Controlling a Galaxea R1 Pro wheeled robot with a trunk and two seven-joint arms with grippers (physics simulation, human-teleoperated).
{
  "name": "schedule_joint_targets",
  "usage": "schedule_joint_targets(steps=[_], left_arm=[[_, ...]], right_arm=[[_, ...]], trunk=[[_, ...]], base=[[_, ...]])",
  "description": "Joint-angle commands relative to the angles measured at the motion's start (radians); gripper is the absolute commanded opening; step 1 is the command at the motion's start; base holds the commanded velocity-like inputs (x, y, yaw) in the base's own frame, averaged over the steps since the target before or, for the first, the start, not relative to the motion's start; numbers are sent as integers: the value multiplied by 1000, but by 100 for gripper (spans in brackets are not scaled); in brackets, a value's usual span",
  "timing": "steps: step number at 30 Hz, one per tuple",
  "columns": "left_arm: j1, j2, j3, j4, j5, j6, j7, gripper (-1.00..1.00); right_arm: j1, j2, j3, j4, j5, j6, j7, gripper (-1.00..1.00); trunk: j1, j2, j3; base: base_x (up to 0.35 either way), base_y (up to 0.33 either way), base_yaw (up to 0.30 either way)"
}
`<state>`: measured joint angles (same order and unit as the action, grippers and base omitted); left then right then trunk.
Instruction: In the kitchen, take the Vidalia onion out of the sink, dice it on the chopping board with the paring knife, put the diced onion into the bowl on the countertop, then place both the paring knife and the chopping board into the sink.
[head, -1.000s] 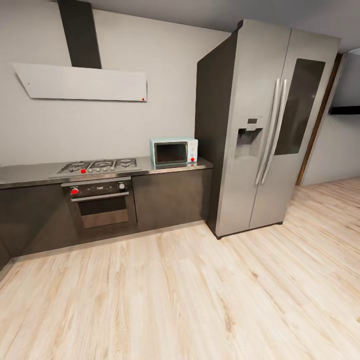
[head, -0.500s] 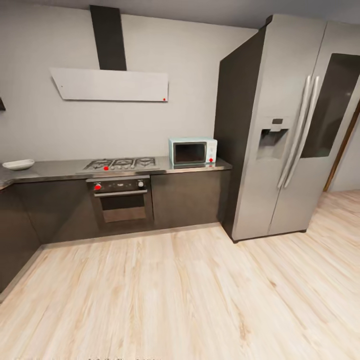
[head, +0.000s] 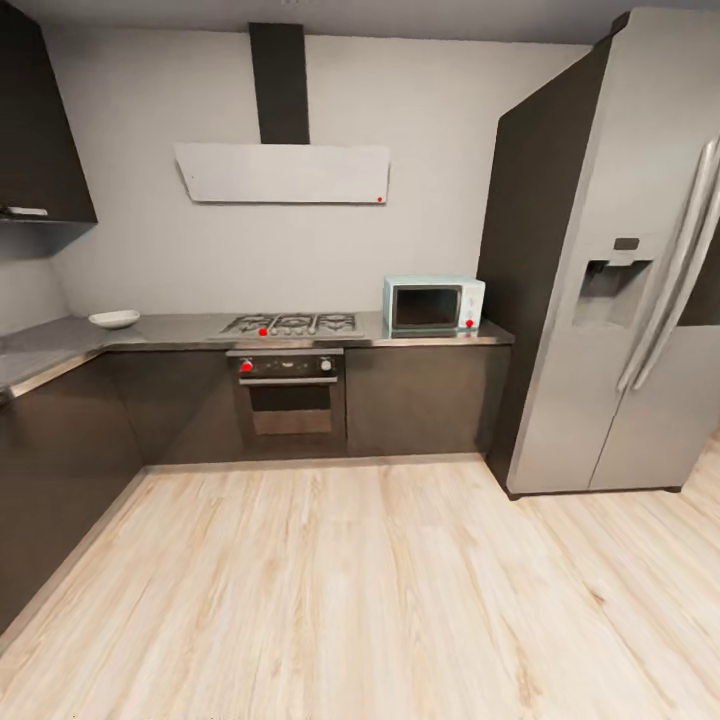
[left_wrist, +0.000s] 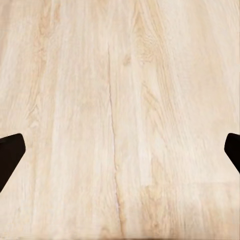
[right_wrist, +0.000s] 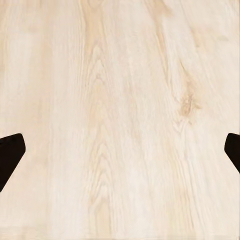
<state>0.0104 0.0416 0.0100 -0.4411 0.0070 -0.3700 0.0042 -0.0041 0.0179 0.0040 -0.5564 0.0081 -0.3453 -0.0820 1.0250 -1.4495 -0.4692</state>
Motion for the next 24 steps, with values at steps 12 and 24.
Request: schedule_joint_targets(steps=[12, 24], left_arm=[[0, -2, 1, 1, 1, -1, 0, 100], [0, -2, -2, 1, 1, -1, -1, 100]], right_arm=[[0, 0, 1, 30, 1, -47, -4, 100], [-1, 0, 1, 30, 1, -48, -4, 100]], trunk=[[0, 0, -1], [0, 0, -1]], base=[[0, 0, 291], [0, 0, 291]])
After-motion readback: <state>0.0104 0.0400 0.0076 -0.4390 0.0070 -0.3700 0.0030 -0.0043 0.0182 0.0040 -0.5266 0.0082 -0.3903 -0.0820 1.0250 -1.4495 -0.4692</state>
